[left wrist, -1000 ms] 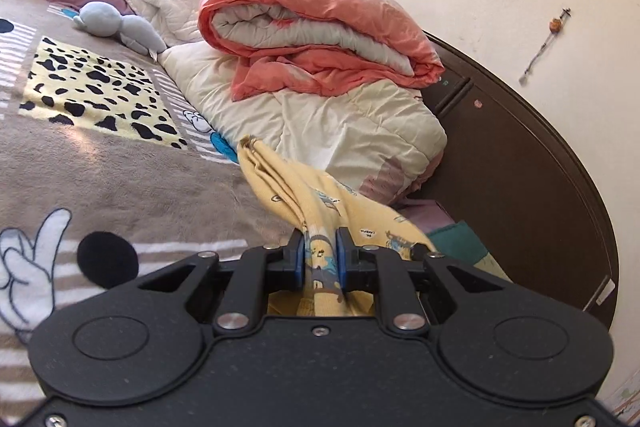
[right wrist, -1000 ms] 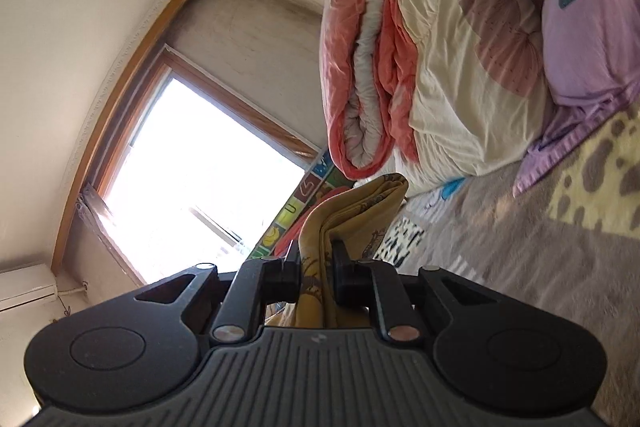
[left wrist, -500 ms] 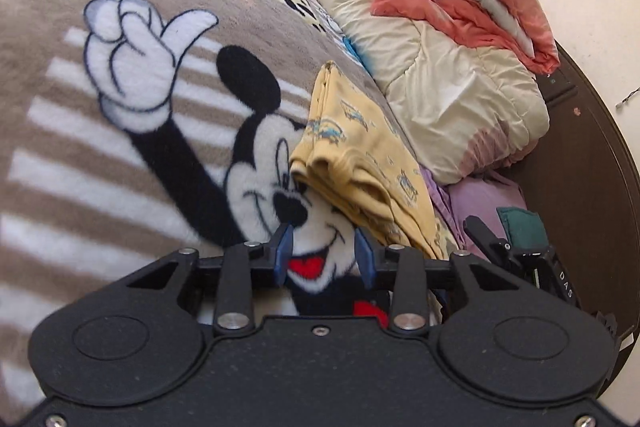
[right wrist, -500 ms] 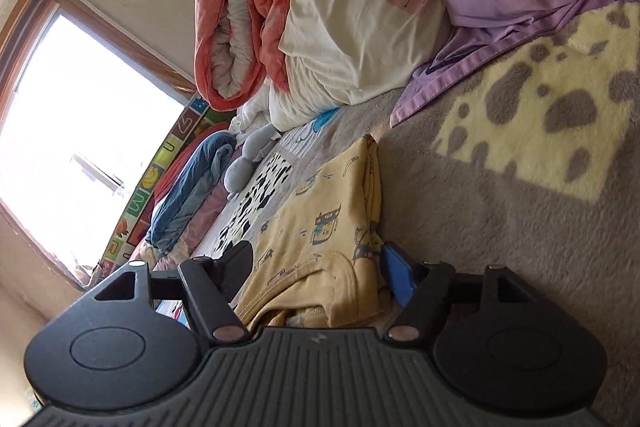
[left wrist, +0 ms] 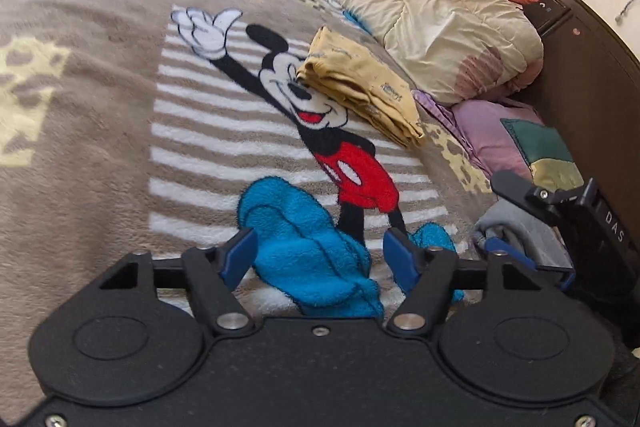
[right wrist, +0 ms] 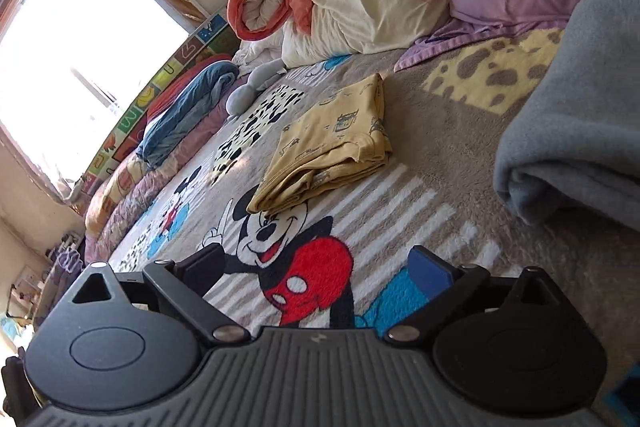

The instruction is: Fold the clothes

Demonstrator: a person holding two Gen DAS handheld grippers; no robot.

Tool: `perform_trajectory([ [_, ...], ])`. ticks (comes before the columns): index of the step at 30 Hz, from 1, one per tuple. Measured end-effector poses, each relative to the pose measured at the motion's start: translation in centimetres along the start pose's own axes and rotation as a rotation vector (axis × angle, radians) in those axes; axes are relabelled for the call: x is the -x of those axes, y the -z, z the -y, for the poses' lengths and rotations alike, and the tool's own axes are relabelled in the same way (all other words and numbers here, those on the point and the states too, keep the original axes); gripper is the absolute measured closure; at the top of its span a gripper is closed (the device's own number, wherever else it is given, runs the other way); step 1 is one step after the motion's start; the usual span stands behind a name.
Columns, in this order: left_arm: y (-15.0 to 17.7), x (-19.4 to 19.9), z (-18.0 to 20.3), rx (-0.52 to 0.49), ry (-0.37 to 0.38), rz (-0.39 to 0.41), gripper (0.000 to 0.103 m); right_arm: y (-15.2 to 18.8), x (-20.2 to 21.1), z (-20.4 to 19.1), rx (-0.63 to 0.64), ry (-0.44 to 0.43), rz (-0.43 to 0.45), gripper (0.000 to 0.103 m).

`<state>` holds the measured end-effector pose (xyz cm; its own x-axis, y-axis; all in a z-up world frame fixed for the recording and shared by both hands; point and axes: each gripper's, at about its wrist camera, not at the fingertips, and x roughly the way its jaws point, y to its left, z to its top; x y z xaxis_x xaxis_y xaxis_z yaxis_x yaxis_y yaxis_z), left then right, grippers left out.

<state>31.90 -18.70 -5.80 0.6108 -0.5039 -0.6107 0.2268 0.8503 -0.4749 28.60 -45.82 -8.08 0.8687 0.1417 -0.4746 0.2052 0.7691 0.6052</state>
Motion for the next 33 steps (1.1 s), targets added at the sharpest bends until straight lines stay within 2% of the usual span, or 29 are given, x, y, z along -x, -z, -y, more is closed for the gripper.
perform_trajectory([
  [3,-0.4,2.3,2.2,-0.105,-0.045,0.065,0.020,0.3,3.2,-1.2,0.094,0.085,0.017,0.000],
  [4,-0.6,3.0,2.9,-0.142,-0.061,0.087,0.016,0.3,4.2,-1.7,0.129,0.140,0.020,0.000],
  [7,-0.9,4.8,5.4,-0.257,-0.136,0.164,0.010,-0.4,5.8,-2.9,0.204,0.230,0.021,0.000],
  [10,-1.1,6.2,7.3,-0.323,-0.189,0.225,0.001,-0.9,7.3,-3.8,0.251,0.238,0.039,0.000],
  [13,-1.2,7.4,8.6,-0.352,-0.201,0.270,0.000,-1.1,8.0,-5.1,0.319,0.277,0.040,0.000],
  [16,-1.4,7.9,9.7,-0.366,-0.215,0.279,0.000,-1.3,8.6,-5.9,0.362,0.298,0.047,0.000],
  [21,-1.8,7.3,11.0,-0.399,-0.224,0.220,0.000,-1.8,9.5,-6.3,0.388,0.294,0.047,0.000],
  [28,-1.7,7.2,11.5,-0.352,-0.242,0.186,0.000,-2.0,9.8,-5.8,0.387,0.282,0.025,0.000],
  [33,-1.4,7.3,11.6,-0.368,-0.283,0.189,0.000,-1.7,9.7,-5.9,0.391,0.268,0.010,0.000],
])
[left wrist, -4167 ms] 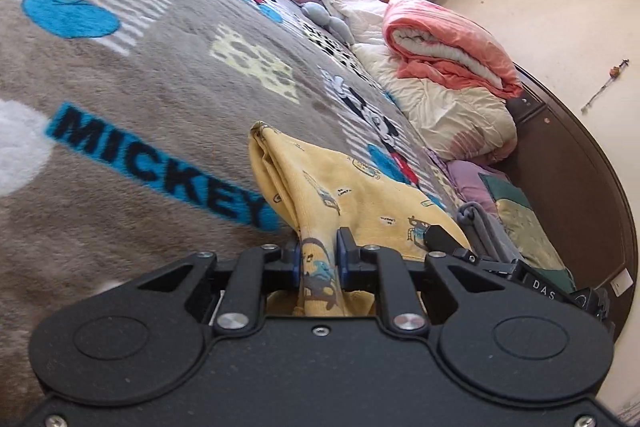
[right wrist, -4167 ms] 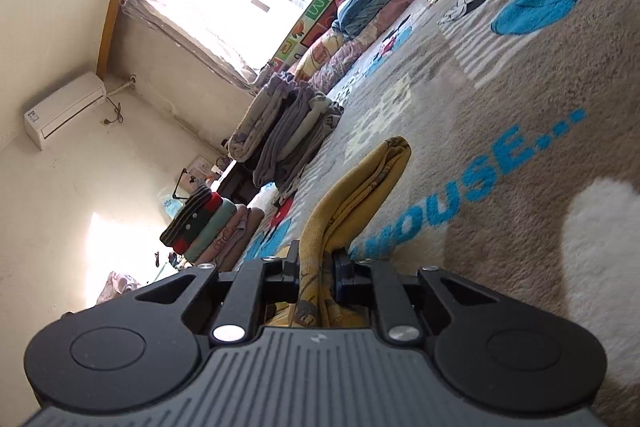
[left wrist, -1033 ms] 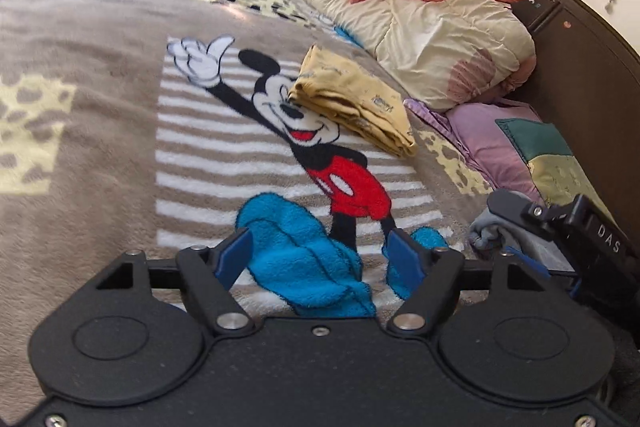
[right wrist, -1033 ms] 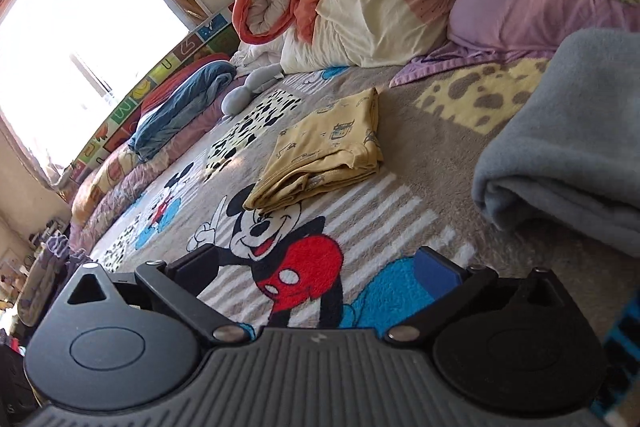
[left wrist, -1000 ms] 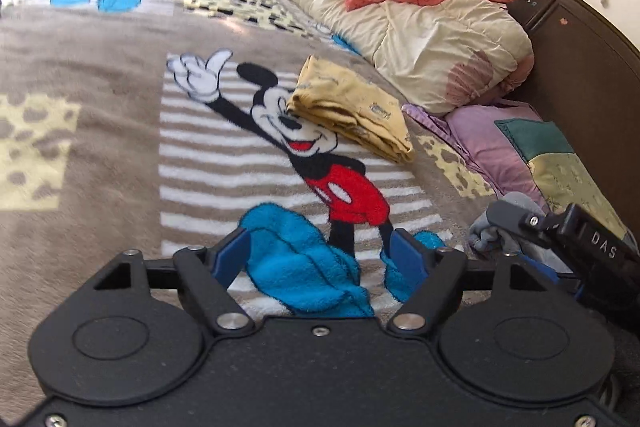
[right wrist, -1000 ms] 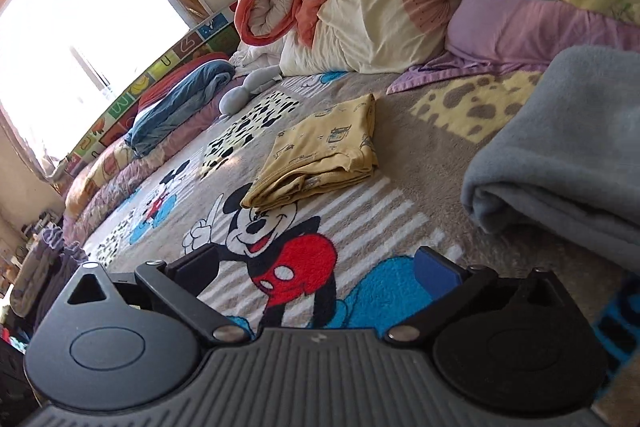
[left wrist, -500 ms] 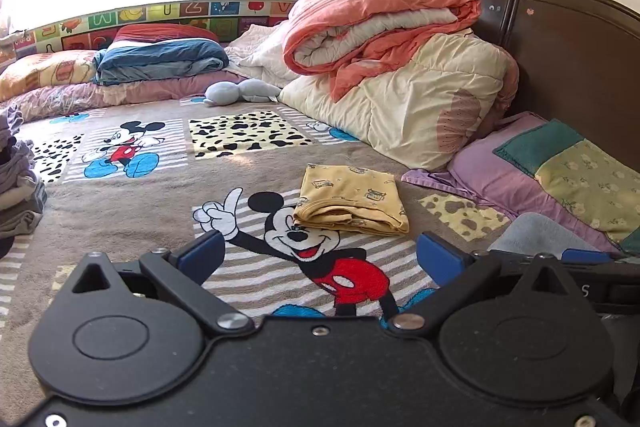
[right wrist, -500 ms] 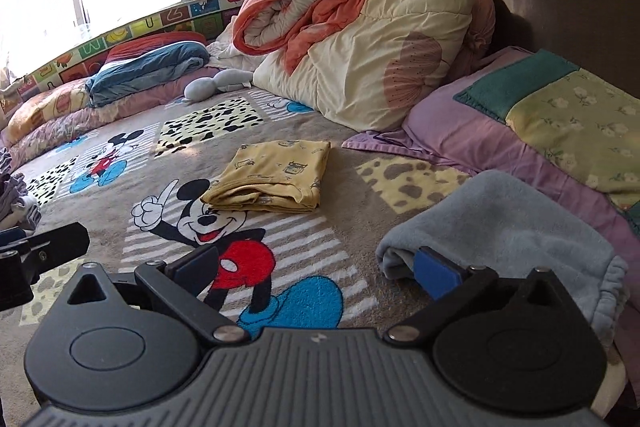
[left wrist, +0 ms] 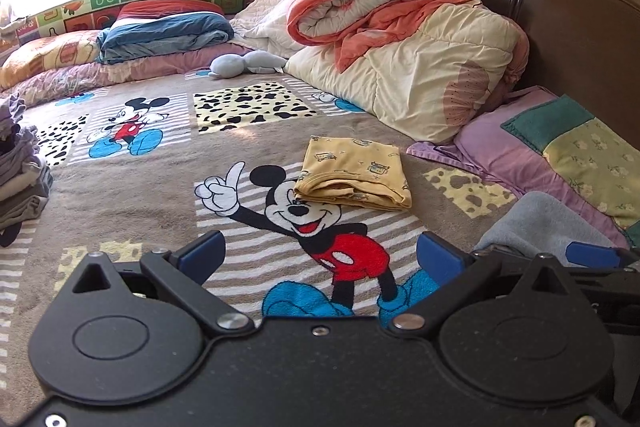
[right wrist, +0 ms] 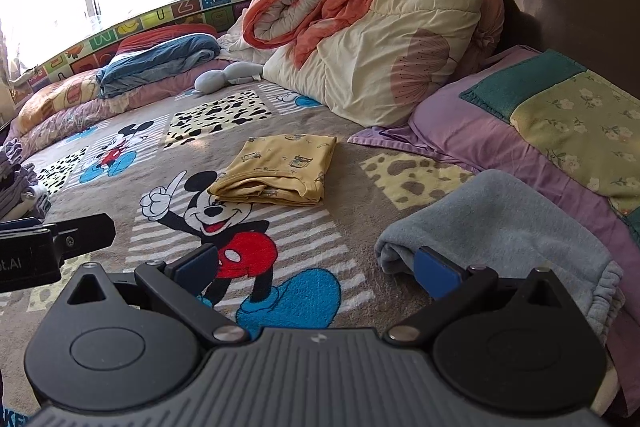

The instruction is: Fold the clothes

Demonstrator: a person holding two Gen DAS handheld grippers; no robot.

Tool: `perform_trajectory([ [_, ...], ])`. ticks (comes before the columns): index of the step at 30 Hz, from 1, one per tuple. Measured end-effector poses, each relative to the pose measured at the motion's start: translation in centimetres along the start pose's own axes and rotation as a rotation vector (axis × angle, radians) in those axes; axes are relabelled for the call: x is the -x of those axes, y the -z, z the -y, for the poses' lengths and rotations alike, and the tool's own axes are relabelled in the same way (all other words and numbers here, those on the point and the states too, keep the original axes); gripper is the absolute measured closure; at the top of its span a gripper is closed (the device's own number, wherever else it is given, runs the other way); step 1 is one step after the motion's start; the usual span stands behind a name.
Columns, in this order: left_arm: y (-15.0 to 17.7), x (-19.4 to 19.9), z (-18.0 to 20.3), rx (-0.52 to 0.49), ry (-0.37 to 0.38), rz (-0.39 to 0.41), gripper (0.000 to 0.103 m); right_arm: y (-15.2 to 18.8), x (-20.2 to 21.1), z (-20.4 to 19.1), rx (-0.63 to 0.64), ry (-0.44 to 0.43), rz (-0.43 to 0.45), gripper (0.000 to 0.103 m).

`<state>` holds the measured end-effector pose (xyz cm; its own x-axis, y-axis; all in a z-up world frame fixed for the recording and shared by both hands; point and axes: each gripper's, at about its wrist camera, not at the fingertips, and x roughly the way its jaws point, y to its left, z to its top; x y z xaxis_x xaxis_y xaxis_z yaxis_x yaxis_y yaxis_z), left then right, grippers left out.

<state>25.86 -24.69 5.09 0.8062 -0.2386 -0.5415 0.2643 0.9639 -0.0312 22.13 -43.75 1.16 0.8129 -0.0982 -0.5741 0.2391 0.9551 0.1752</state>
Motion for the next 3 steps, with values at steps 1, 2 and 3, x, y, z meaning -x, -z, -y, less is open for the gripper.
perform_trajectory([
  [1,0.05,0.15,0.02,-0.003,-0.006,0.005,0.000,0.02,0.01,-0.06,0.003,-0.003,-0.001,0.000],
  [2,0.08,0.33,0.07,-0.008,-0.012,0.012,0.000,0.04,0.02,-0.11,0.006,-0.006,-0.002,0.000],
  [3,0.10,0.51,0.13,-0.013,-0.018,0.018,0.000,0.04,0.00,-0.13,0.007,-0.009,-0.003,0.000],
])
